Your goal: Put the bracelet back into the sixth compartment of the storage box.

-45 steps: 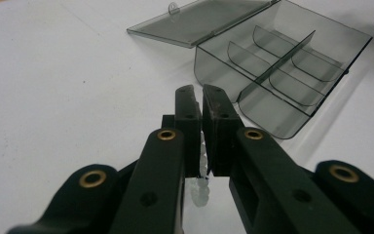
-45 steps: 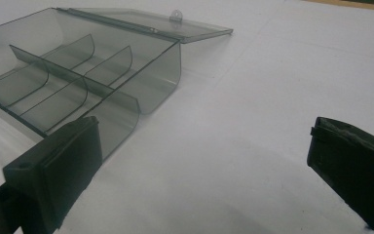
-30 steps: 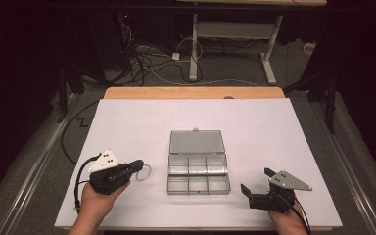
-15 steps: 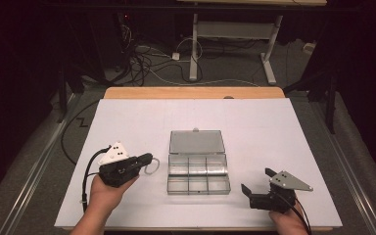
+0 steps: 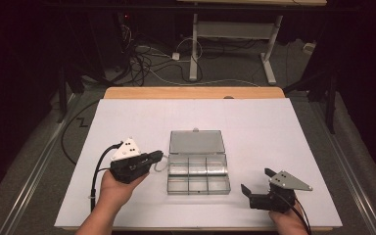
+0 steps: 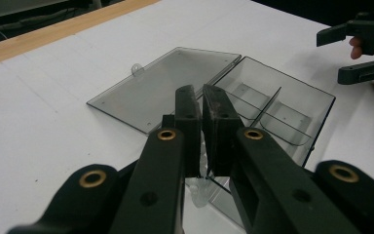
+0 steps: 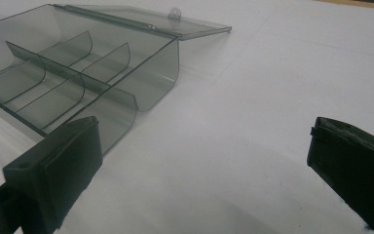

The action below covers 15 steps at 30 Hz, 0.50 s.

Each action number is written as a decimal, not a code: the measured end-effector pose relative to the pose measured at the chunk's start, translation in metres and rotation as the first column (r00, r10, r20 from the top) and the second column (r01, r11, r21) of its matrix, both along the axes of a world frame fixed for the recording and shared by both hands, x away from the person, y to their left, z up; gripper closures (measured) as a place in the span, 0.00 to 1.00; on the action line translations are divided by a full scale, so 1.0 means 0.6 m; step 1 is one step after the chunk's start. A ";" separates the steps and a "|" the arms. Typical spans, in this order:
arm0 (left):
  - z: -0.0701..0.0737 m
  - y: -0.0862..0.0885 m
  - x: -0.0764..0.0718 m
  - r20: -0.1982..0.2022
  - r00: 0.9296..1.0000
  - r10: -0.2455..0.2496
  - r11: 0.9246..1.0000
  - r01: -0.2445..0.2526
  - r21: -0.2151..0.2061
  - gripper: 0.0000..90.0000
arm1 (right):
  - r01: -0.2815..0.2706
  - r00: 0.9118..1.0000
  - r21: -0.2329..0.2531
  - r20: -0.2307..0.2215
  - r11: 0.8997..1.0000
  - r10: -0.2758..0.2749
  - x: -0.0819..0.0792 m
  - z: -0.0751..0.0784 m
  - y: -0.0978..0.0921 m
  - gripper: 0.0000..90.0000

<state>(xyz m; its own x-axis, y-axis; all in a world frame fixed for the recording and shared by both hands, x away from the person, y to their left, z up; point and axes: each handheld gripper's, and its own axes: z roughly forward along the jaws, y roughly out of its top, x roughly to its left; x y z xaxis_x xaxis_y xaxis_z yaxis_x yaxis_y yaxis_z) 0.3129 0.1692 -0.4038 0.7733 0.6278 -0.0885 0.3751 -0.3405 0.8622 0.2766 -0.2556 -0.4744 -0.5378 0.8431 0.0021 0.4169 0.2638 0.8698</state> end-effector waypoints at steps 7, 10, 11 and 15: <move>-0.002 -0.023 0.005 0.000 1.000 -0.023 1.000 0.023 0.006 0.94 | 0.001 1.000 -0.002 0.001 1.000 -0.001 0.000 0.000 0.000 0.01; -0.004 -0.031 0.006 -0.001 1.000 -0.029 1.000 0.029 0.001 0.94 | 0.000 1.000 -0.004 0.002 1.000 0.000 0.000 0.000 0.000 0.01; -0.005 -0.034 0.006 -0.001 0.999 -0.032 0.999 0.032 0.000 0.94 | 0.000 1.000 -0.004 0.002 1.000 0.000 0.000 0.000 0.000 0.01; -0.009 -0.048 0.006 -0.001 0.999 -0.043 0.999 0.043 0.000 0.94 | 0.001 1.000 -0.002 0.003 1.000 -0.001 -0.002 0.001 0.000 0.01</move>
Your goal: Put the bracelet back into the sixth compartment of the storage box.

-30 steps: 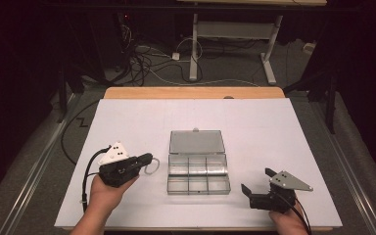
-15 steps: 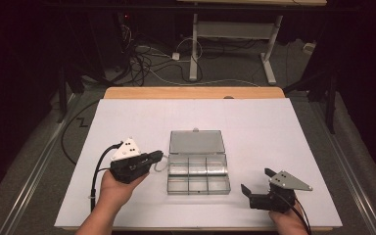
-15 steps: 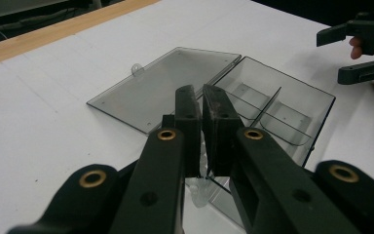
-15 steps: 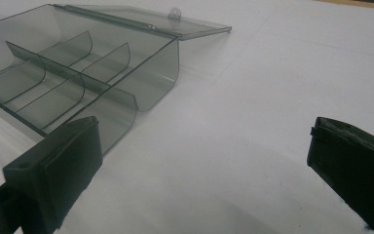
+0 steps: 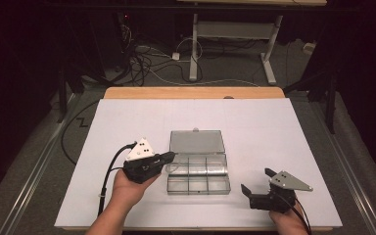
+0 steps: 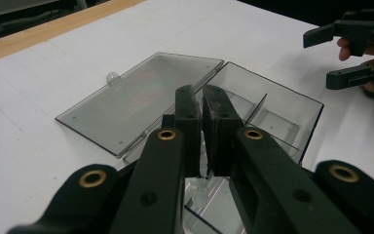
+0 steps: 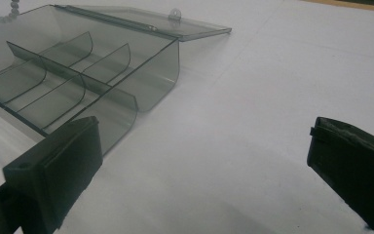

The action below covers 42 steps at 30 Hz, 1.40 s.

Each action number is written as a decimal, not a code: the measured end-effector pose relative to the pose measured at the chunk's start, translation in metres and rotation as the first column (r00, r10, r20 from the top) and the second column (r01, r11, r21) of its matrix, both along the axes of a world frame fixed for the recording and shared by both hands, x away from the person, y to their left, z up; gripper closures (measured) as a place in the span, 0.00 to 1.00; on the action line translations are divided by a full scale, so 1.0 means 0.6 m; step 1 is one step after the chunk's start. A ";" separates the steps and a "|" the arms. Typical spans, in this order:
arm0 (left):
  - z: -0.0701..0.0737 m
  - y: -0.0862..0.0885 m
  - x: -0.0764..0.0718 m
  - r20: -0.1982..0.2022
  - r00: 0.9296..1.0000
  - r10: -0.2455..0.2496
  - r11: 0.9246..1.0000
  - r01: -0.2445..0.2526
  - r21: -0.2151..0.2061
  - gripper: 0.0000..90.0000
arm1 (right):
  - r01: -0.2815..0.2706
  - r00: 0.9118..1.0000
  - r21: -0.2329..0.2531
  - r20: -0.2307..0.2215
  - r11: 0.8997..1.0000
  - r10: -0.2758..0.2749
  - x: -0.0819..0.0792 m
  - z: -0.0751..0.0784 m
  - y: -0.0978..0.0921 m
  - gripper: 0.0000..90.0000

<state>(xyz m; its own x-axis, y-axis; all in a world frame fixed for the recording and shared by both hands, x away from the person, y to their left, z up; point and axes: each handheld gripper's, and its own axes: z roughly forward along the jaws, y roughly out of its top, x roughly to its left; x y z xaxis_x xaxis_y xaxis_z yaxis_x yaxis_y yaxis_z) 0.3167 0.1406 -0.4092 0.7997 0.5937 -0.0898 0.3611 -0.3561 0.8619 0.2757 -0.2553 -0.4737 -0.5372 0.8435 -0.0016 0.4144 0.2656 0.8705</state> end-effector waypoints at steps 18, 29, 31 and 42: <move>-0.010 -0.073 -0.003 0.000 0.997 -0.076 0.997 0.076 0.012 0.94 | -0.003 1.000 -0.001 0.000 1.000 0.003 0.000 0.000 0.000 0.01; -0.010 -0.119 -0.006 0.005 0.993 -0.120 0.993 0.120 0.018 0.94 | -0.004 1.000 -0.006 0.009 1.000 0.004 0.000 0.000 -0.002 0.01; -0.011 -0.126 -0.006 0.004 0.992 -0.127 0.992 0.127 0.017 0.94 | -0.003 1.000 -0.006 0.010 1.000 0.003 0.000 0.001 -0.002 0.01; -0.015 -0.157 -0.008 0.002 0.989 -0.151 0.989 0.151 0.009 0.94 | -0.004 1.000 -0.003 0.010 1.000 0.004 0.000 0.001 -0.002 0.01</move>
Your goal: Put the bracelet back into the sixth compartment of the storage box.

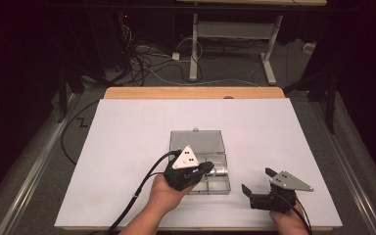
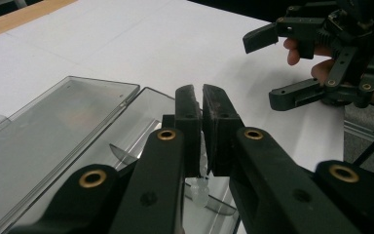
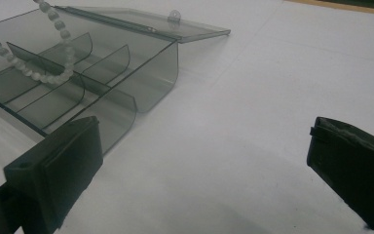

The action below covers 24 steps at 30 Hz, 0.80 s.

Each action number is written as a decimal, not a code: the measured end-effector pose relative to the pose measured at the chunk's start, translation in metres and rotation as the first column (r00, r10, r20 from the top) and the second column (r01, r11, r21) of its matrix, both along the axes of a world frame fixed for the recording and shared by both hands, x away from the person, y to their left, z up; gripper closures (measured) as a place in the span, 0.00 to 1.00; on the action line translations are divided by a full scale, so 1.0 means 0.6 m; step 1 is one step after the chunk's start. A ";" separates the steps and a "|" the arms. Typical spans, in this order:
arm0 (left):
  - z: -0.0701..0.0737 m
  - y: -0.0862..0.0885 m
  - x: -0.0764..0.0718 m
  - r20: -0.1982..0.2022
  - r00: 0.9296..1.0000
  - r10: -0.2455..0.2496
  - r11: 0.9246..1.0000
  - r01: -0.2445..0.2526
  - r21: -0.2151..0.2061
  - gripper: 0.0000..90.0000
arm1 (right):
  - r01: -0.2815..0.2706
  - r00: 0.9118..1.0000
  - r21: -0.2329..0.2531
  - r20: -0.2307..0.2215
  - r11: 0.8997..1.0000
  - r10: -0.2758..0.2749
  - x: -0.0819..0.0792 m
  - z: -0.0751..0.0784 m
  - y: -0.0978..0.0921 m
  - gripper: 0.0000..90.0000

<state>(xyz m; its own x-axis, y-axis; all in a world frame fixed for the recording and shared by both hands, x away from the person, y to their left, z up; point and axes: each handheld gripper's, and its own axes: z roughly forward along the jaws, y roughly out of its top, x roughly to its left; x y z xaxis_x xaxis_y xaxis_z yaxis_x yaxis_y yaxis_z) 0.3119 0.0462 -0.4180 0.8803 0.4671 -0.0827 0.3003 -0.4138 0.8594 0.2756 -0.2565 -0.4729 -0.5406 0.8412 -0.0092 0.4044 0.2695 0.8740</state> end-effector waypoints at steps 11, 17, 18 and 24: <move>-0.009 -0.023 -0.006 -0.007 1.000 -0.020 1.000 0.020 -0.004 0.94 | -0.002 1.000 -0.003 -0.001 1.000 0.002 -0.001 0.000 0.001 0.01; -0.016 -0.035 -0.011 -0.009 1.000 -0.030 1.000 0.030 0.006 0.94 | 0.000 1.000 0.000 -0.001 1.000 0.000 -0.001 0.000 0.001 0.01; -0.018 -0.037 -0.011 -0.013 0.999 -0.035 0.999 0.035 0.006 0.93 | -0.001 1.000 0.000 0.000 1.000 0.001 -0.001 0.000 0.001 0.01; -0.026 -0.049 -0.013 -0.021 0.999 -0.045 0.999 0.046 0.021 0.93 | -0.008 1.000 -0.001 0.002 1.000 0.008 -0.001 0.000 0.003 0.01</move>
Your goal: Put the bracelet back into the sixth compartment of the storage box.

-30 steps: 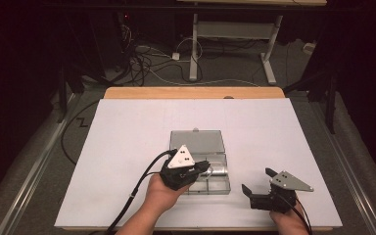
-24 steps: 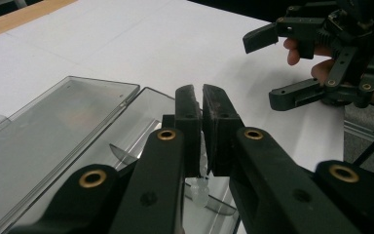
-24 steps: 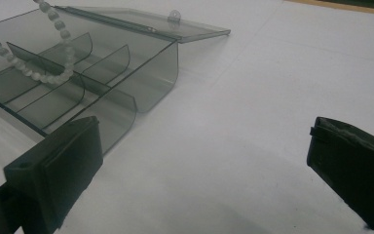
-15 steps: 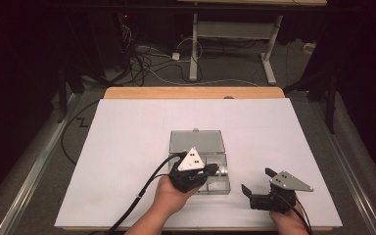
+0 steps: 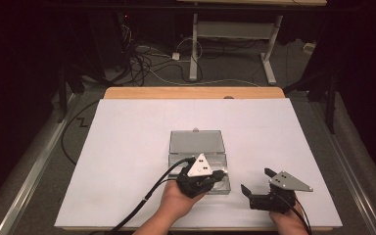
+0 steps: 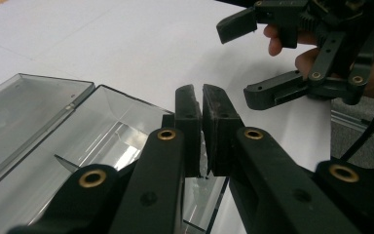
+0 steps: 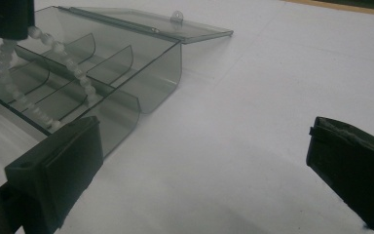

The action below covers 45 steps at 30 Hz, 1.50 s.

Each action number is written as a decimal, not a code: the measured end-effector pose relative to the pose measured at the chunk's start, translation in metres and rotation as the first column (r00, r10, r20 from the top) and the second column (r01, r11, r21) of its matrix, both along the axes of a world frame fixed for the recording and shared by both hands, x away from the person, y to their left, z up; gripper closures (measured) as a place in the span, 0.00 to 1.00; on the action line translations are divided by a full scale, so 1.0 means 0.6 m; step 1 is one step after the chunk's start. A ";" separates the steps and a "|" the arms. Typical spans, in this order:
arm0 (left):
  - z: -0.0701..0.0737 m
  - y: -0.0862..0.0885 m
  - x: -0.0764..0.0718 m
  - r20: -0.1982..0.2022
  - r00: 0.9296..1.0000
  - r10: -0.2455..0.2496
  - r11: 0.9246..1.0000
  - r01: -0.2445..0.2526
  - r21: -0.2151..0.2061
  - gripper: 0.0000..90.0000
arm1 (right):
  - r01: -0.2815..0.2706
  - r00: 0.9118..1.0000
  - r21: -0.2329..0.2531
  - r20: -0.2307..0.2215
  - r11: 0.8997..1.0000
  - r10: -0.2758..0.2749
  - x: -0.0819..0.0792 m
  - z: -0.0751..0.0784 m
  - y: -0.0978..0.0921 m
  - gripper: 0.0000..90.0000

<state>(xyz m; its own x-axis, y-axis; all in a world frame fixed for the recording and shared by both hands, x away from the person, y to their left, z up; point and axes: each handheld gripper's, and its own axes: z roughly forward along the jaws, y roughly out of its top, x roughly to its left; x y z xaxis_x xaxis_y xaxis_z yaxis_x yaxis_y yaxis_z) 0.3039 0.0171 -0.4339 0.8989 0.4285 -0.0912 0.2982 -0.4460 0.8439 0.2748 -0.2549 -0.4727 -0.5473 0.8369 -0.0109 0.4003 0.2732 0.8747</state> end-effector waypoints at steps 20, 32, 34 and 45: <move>-0.016 0.001 0.006 -0.028 0.999 0.016 0.999 -0.015 0.041 0.93 | -0.004 1.000 0.004 0.003 1.000 0.004 -0.004 0.003 0.003 0.02; -0.026 0.002 0.008 -0.029 0.998 0.061 0.996 -0.060 0.063 0.93 | 0.000 1.000 0.002 0.003 1.000 0.000 -0.003 0.002 0.001 0.02; -0.029 0.001 0.007 -0.026 0.997 0.069 0.994 -0.067 0.083 0.93 | -0.001 1.000 0.000 0.004 1.000 0.001 -0.003 0.002 0.001 0.02; -0.034 0.011 0.008 -0.032 0.995 0.098 0.992 -0.095 0.087 0.92 | -0.007 1.000 -0.003 -0.001 1.000 0.007 -0.003 0.000 0.003 0.02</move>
